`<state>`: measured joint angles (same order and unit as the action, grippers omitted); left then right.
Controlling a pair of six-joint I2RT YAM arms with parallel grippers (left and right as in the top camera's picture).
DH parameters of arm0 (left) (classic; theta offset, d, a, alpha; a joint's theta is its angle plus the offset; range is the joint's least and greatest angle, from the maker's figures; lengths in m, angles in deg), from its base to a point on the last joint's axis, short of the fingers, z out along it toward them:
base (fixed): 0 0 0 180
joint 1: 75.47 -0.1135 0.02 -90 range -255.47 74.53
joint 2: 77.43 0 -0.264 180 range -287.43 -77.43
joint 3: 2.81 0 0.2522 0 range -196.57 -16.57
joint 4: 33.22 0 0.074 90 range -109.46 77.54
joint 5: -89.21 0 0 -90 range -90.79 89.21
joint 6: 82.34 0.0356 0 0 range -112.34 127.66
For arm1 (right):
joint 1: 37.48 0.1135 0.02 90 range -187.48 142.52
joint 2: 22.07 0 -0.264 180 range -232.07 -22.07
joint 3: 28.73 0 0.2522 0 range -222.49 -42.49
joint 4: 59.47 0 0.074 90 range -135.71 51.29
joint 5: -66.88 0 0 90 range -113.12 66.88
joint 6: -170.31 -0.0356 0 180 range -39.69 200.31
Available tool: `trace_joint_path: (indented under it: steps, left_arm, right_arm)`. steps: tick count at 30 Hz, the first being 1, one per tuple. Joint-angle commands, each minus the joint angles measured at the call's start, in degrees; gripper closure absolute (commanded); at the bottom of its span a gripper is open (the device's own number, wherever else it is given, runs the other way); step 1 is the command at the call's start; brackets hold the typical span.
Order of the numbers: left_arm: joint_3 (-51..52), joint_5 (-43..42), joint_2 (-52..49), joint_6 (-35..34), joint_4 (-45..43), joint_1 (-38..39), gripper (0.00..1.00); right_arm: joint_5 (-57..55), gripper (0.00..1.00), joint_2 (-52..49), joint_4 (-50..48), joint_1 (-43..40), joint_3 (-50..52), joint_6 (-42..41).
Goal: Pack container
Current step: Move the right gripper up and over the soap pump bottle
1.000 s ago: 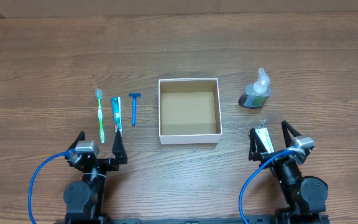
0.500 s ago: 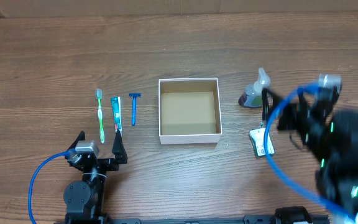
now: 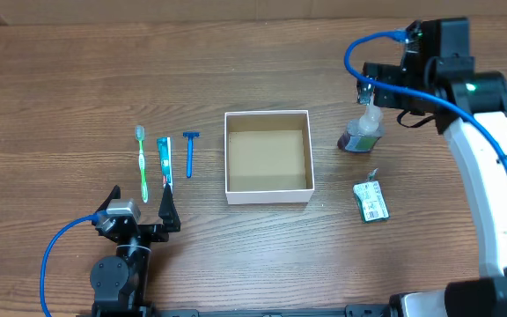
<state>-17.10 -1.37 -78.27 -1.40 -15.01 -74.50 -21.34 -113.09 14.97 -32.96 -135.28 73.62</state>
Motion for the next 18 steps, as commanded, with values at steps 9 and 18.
trace_joint_path:
  steps: [9, 18]
  left_arm:
    - [0.28, 0.15, 0.59, -0.81, -0.07, -0.22, 0.00]
    - [0.28, 0.15, 0.59, -0.81, -0.07, -0.22, 0.00]
  right_arm:
    - [-1.22, 0.07, -1.62, -0.66, -0.09, 2.32, 10.14]
    - [-0.17, 0.06, -3.08, -9.70, -0.09, 11.72, 10.03]
